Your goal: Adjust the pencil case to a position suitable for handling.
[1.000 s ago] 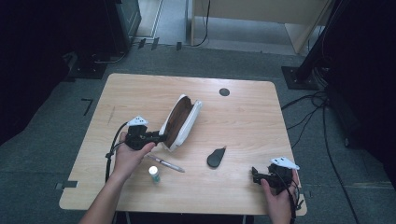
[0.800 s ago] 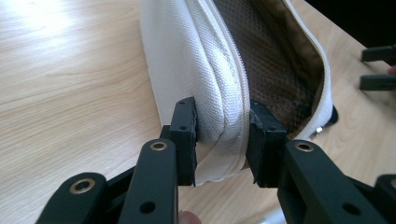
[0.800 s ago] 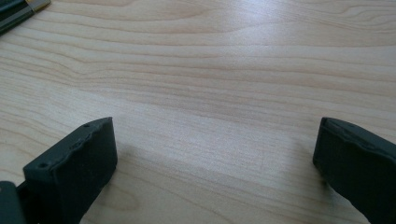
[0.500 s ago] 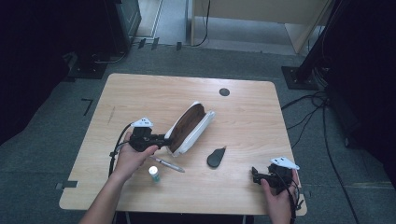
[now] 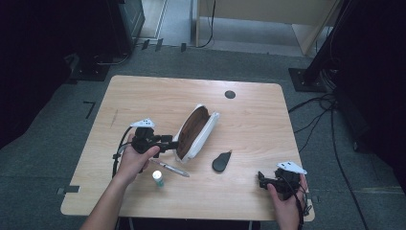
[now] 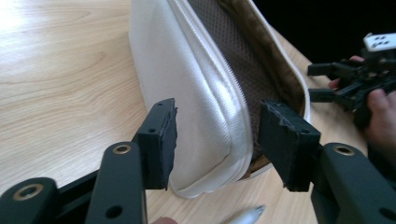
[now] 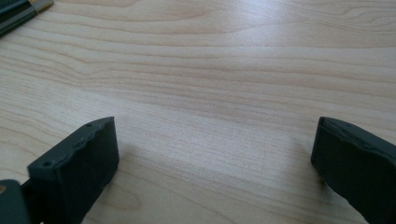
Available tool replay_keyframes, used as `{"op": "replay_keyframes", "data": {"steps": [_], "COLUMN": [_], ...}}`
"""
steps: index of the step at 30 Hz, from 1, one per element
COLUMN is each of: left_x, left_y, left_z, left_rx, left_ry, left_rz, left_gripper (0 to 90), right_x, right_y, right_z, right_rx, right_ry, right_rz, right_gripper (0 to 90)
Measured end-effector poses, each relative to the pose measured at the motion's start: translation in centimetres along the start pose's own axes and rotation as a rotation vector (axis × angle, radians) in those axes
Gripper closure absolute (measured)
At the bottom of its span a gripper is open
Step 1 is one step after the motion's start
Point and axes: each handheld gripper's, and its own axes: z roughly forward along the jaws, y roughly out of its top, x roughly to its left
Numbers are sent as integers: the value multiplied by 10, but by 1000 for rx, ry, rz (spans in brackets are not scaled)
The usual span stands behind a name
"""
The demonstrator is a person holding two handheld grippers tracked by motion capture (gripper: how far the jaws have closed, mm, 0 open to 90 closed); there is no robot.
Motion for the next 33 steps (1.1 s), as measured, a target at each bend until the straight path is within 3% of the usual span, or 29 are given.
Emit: {"op": "replay_keyframes", "data": {"steps": [1,4,7,10,11,12,13,18,22,25,27,29,33], "left_x": [0,0,2,7,8,10,10,13,14,15,15,15,18], "left_y": [0,-1,-2,-6,-7,-12,-12,-22,-30,-34,-40,-47,-60], "left_z": [0,-5,-14,-28,-32,-40,-40,-57,-70,-76,-80,-84,-87], "left_rx": [0,-16,-53,-100,-111,-137,-137,-155,-158,-161,-167,-172,-155], "left_ry": [0,16,65,96,114,146,146,219,281,297,317,339,394], "left_rz": [0,9,-5,-39,-46,-58,-58,-74,-71,-71,-81,-88,-88], "left_gripper": [446,419,350,315,283,272,257,204,173,167,158,157,154], "right_x": [0,4,9,16,25,30,30,56,75,83,96,100,114], "right_y": [0,-2,-3,2,8,11,11,30,47,54,64,67,82], "right_z": [0,-4,-5,-11,-17,-19,-19,-25,-26,-26,-26,-27,-26], "right_rx": [0,-35,-45,-2,-4,-10,-10,-54,-81,-89,-111,-117,-128], "right_ry": [0,-13,-9,56,119,133,133,138,160,162,135,133,172], "right_rz": [0,14,18,24,17,3,3,-62,-74,-84,-94,-94,-87], "right_gripper": [26,183,225,337,369,374,374,397,399,399,430,431,431]}}
